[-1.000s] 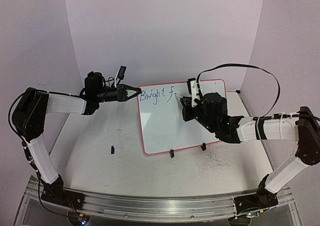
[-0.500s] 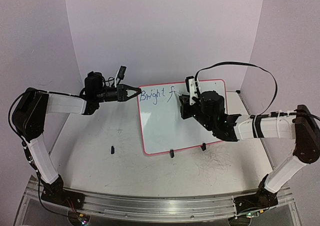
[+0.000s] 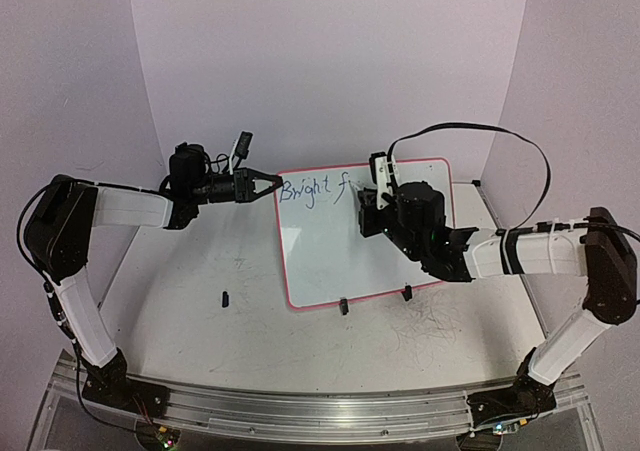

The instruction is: Write a sentence on the whiteboard

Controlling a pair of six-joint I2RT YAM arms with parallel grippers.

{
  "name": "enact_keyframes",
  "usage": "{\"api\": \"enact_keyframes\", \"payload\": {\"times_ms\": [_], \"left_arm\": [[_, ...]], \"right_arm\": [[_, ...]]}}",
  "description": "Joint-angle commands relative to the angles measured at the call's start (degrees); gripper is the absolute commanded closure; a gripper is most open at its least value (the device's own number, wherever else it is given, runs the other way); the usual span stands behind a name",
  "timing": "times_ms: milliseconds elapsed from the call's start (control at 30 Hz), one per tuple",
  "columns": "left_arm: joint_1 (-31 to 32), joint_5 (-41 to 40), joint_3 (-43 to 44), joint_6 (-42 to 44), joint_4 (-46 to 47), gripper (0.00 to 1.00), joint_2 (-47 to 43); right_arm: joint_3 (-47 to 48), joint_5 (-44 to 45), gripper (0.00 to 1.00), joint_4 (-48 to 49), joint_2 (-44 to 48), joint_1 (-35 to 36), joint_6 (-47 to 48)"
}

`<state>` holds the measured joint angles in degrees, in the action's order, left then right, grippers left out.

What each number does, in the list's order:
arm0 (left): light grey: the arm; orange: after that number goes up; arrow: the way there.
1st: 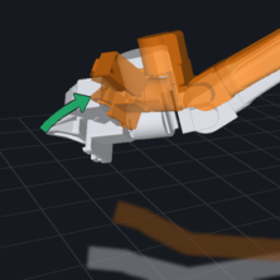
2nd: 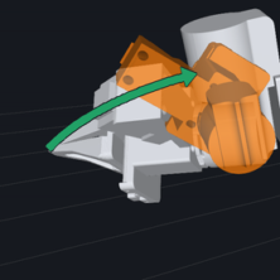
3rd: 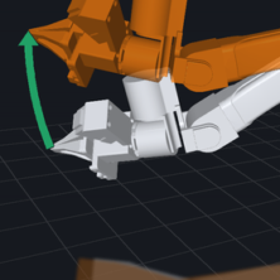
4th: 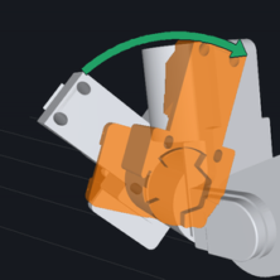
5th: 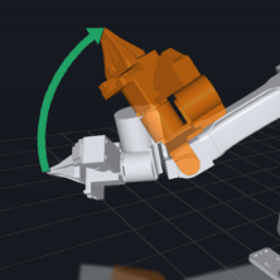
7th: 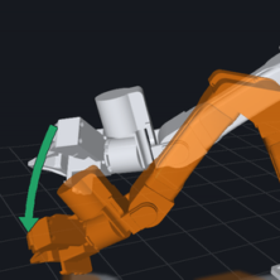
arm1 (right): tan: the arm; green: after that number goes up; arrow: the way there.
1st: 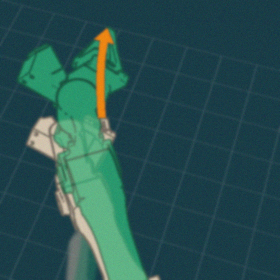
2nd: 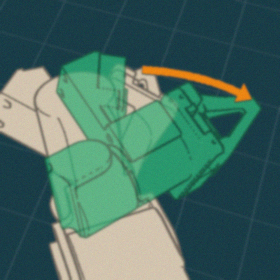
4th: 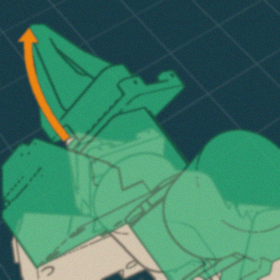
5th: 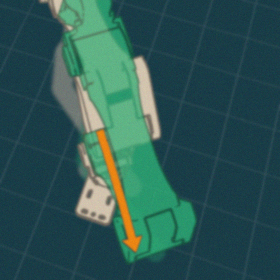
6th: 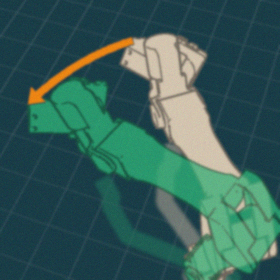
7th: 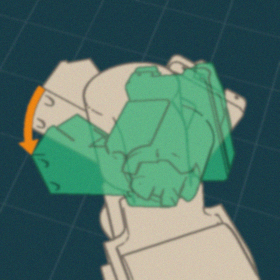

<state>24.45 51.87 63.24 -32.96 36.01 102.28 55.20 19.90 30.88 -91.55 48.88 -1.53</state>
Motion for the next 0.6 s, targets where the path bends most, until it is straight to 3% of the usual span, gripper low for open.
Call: {"api": "enact_keyframes", "payload": {"times_ms": [0,567], "left_arm": [[1.9,1.5,0.2,0.7,-1.2,1.00,0.2],[2.0,1.5,0.3,0.7,-1.3,1.00,0.1]], "right_arm": [[1.1,0.8,1.00,-0.2,-0.6,0.0,-0.7],[-3.3,-0.4,1.00,-1.6,2.1,0.8,-3.0]]}}
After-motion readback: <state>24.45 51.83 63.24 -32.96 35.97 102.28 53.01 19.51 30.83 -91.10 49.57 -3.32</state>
